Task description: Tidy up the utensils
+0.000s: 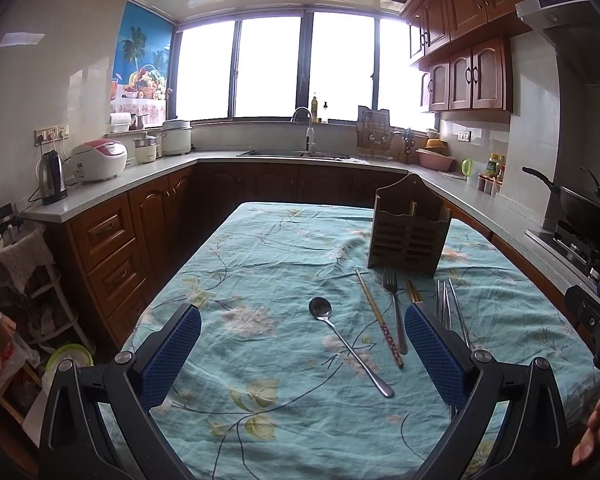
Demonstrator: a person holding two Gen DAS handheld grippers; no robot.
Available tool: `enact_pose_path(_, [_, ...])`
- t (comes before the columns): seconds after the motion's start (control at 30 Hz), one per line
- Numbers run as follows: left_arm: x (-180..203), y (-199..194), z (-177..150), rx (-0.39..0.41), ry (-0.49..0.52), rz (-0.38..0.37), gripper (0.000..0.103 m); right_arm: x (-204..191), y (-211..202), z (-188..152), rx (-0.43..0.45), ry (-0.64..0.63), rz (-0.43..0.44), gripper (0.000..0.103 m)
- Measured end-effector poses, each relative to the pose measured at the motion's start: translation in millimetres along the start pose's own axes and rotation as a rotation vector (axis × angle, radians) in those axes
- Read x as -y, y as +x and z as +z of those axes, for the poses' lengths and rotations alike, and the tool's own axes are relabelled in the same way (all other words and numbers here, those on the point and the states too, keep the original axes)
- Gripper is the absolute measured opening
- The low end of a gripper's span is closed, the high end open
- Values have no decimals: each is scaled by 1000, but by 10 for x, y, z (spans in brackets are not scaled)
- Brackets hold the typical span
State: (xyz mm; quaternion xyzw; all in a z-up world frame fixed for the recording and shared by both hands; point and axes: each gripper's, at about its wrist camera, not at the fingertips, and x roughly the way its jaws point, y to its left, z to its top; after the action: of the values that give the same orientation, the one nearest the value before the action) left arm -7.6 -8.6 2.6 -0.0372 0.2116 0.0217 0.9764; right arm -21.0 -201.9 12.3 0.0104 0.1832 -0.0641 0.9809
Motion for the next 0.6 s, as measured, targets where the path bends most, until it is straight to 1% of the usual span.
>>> enact_pose_path(0.6, [-2,24,-2,-2,-1,3,102,-2,4,0,0,0,1,103])
